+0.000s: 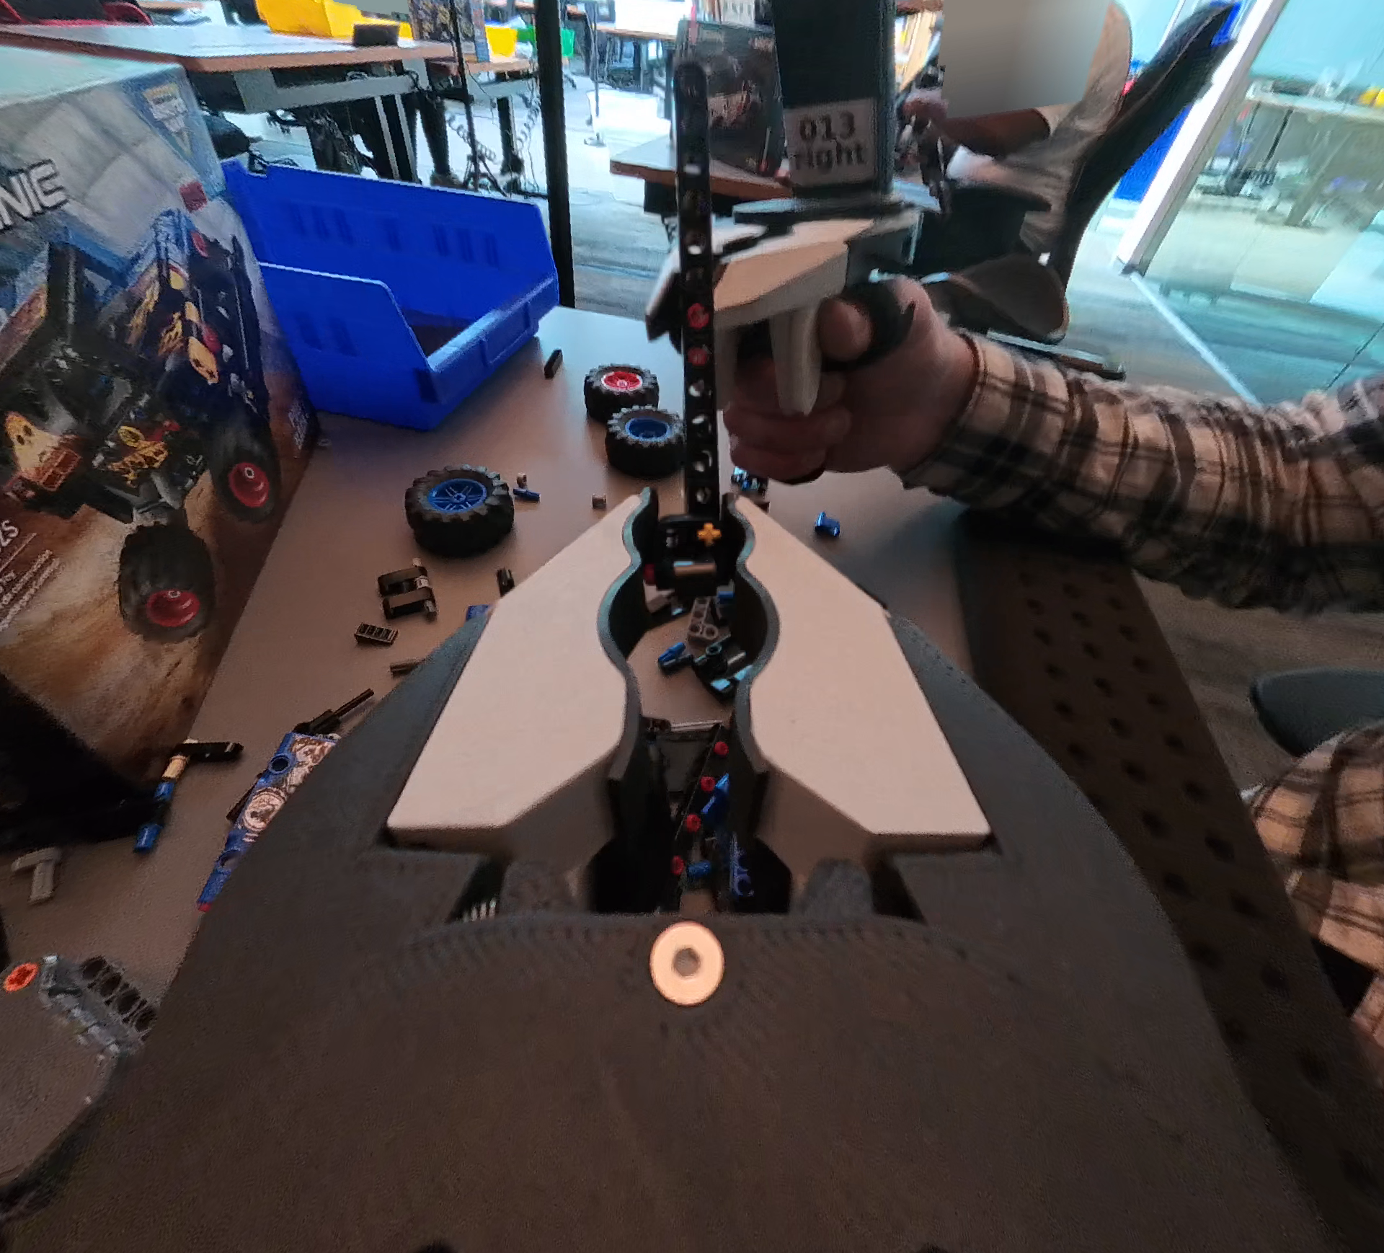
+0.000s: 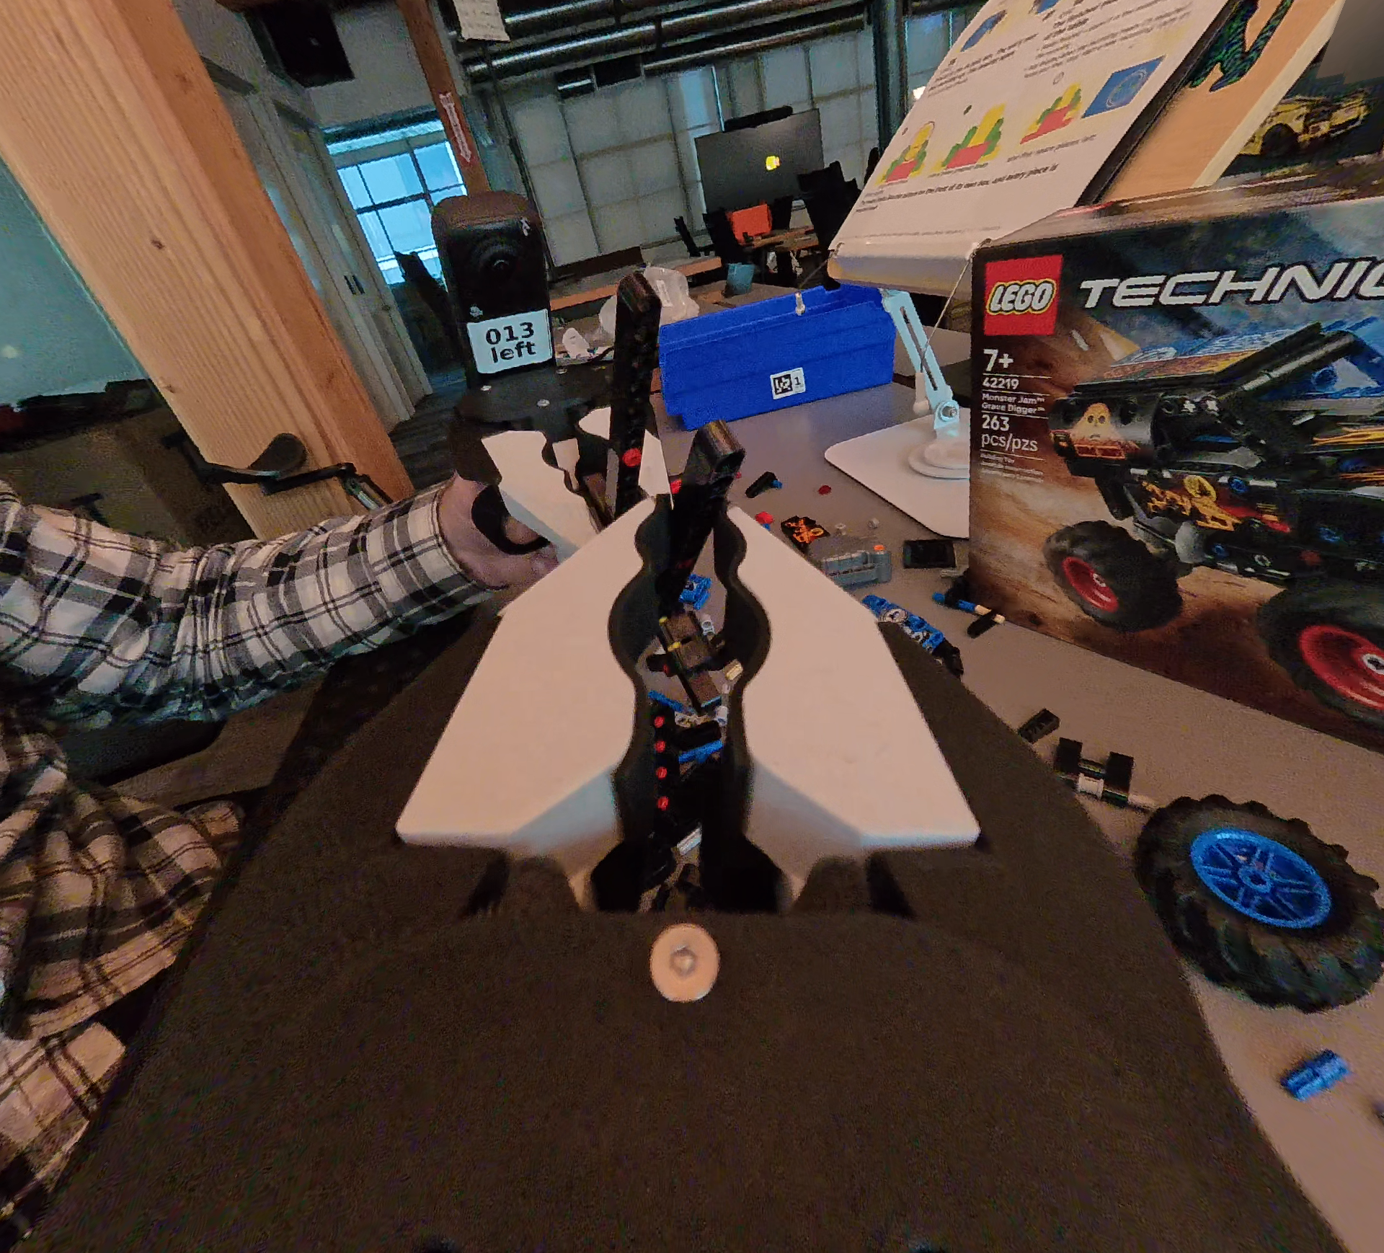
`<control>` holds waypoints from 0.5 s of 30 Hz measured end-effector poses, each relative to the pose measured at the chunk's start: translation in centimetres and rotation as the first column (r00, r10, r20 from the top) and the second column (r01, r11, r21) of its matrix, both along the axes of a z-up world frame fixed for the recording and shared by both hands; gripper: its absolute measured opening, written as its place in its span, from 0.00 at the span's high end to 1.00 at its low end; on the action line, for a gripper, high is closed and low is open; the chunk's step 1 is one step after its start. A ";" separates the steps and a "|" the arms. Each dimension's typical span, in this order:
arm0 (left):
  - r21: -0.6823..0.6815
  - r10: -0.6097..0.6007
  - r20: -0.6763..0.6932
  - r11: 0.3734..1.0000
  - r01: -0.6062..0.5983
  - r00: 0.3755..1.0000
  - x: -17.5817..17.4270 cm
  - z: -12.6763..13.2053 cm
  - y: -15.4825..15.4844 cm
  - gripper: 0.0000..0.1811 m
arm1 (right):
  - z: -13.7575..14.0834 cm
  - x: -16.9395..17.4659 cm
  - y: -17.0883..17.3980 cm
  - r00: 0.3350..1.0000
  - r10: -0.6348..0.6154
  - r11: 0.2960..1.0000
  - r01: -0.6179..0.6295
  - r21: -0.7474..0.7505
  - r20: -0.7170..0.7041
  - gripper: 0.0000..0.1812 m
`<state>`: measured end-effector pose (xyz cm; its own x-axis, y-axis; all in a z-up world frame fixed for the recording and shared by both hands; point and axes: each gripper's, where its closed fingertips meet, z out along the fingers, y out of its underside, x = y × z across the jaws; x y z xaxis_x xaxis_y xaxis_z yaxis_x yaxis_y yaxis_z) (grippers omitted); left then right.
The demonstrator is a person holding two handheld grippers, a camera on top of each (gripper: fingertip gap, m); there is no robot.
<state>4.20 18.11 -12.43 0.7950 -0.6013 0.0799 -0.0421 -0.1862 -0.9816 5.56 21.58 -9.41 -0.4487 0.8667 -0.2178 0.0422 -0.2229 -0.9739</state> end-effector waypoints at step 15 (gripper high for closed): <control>-0.017 -0.051 0.276 0.998 0.058 0.960 0.1 1.9 -0.1 0.93 | 0.9 0.4 -0.6 0.993 -0.082 0.975 0.098 0.200 -0.086 0.91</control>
